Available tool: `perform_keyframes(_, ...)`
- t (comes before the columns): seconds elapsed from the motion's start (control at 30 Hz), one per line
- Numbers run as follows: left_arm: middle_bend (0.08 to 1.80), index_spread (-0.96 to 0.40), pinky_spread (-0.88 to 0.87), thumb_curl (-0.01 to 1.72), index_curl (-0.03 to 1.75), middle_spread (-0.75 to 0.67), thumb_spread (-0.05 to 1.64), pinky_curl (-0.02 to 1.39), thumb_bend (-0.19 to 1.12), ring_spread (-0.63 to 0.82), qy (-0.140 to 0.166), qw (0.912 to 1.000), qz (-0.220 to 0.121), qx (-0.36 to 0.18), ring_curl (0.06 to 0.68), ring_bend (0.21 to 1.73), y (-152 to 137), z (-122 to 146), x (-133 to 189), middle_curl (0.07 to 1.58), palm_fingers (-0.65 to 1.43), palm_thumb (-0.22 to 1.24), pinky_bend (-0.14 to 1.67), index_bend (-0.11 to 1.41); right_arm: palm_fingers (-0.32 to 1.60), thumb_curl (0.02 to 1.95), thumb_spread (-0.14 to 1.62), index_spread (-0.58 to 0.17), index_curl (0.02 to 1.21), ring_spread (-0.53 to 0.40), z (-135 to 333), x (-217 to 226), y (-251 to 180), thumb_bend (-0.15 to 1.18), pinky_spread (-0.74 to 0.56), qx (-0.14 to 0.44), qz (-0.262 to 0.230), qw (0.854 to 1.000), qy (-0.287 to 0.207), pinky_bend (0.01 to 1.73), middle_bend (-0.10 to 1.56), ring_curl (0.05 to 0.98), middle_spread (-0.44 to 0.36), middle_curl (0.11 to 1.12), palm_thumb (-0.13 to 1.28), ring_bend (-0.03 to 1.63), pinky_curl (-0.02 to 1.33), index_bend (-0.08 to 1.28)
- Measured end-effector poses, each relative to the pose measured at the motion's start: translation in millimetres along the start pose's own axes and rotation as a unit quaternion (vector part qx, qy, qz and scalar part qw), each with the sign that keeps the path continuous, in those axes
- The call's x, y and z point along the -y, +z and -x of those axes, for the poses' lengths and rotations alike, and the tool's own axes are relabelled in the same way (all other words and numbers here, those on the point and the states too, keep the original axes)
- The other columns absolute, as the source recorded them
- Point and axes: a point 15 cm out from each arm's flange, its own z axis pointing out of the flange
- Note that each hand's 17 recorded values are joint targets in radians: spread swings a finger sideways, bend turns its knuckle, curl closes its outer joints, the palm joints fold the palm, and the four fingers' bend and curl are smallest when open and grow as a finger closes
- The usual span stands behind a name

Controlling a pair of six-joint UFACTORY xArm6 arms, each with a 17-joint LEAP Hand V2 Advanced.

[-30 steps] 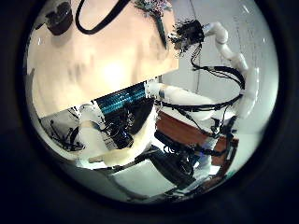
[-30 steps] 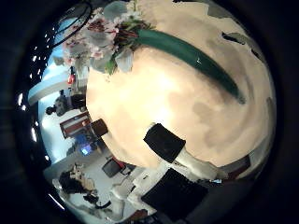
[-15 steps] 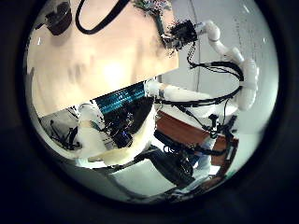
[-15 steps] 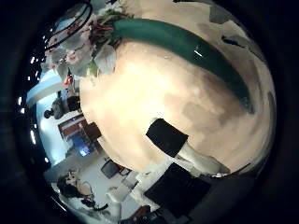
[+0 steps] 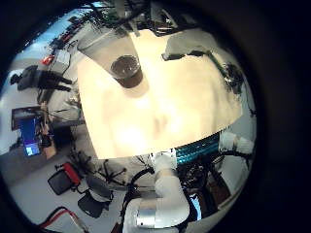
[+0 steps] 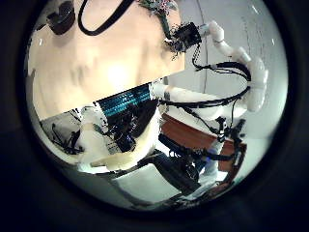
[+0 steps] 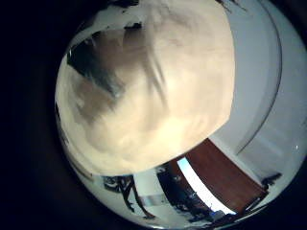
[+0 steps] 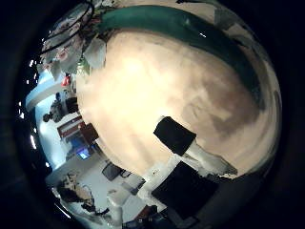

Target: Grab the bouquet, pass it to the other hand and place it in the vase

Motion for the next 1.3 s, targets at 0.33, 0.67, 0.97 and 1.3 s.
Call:
perform_keyframes(0.33,0.23,-0.17,0.27,0.29,0.42,0.04,1.12,-0.01,-0.02,0.19,-0.001,1.0000,0.000,0.000,0.139,0.67,-0.6,-0.1,-0.2,0.42,0.37,0.18,0.73,0.19,0.64,0.40,1.05,-0.231,0.47,-0.202,-0.5,-0.7,8.1,-0.02,0.01,0.000,0.017,1.000,0.000,0.86,0.69,0.357,-0.099,0.56,0.55,1.08,-0.01,0.32)
perform_keyframes(0.67,0.23,-0.17,0.27,0.29,0.43,0.04,1.12,-0.01,-0.02,0.19,-0.002,1.0000,-0.001,0.000,0.135,0.67,-1.7,0.2,0.3,0.42,0.38,0.18,0.73,0.19,1.16,0.44,1.02,-0.335,0.54,-0.250,-9.0,-5.0,10.4,-0.01,-0.32,-0.020,0.031,0.999,-0.008,1.05,0.76,0.386,-0.179,0.59,0.67,1.10,0.04,0.41)
perform_keyframes(0.97,0.23,-0.17,0.27,0.29,0.43,0.03,1.12,-0.01,-0.02,0.19,-0.002,1.0000,0.001,0.000,0.130,0.67,0.1,0.3,-0.4,0.42,0.38,0.19,0.73,0.19,1.34,0.48,0.98,-0.361,0.71,-0.222,-8.4,-9.5,-0.5,-0.01,-0.38,-0.020,0.044,0.999,-0.010,1.23,1.01,0.464,-0.190,0.68,0.81,1.22,0.18,0.75)
perform_keyframes(1.3,0.23,-0.17,0.27,0.29,0.43,0.03,1.12,-0.01,-0.02,0.19,-0.002,1.0000,0.001,0.000,0.125,0.68,0.9,0.8,-0.3,0.41,0.38,0.19,0.73,0.19,1.21,0.59,0.96,-0.303,0.84,-0.206,-12.1,16.4,-38.5,0.06,-0.25,-0.016,-0.034,0.999,-0.005,1.47,1.23,0.569,-0.171,0.77,1.07,1.38,0.35,1.04)
